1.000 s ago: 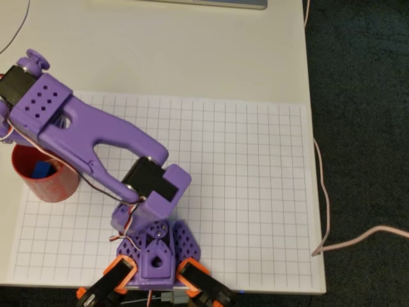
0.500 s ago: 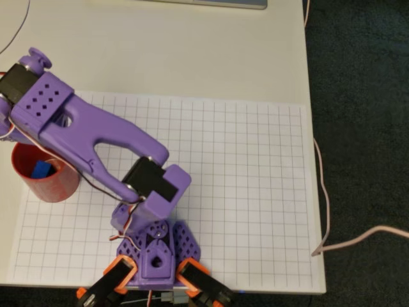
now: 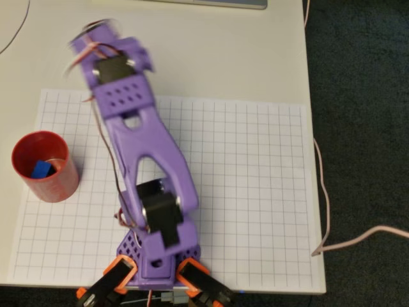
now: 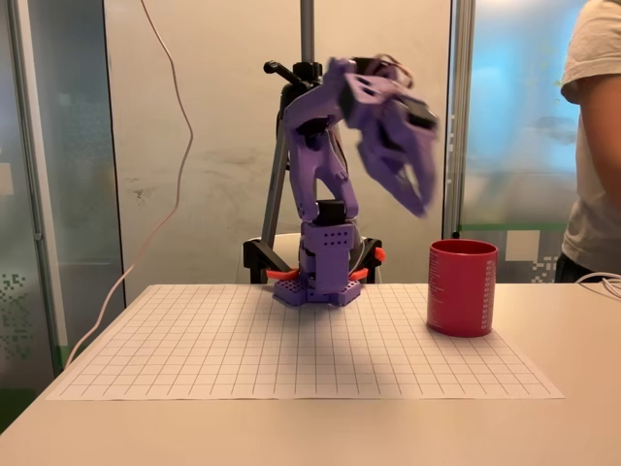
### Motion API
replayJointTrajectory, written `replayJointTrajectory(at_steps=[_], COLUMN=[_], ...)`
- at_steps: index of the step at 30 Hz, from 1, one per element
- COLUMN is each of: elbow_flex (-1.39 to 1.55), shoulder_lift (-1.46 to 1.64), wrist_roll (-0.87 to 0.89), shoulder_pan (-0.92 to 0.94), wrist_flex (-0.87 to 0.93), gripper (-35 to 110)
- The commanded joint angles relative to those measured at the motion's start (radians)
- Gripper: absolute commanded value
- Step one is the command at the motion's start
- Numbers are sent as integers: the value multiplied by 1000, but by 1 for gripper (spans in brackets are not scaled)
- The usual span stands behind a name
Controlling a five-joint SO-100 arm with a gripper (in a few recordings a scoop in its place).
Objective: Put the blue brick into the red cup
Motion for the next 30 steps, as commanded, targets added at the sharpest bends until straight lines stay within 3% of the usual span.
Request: replayJointTrajectory(at_steps=[1,8,21,25,30], elbow_flex=[-6,-31,-152,-55,267], shoulder_lift=[195,534,910,910,910], wrist_roll=[26,25,-14,41,86], shoulder_pan=[179,328,347,305,252], wrist_flex=[-41,71,425,396,272], gripper=[0,0,-1,-1,-1])
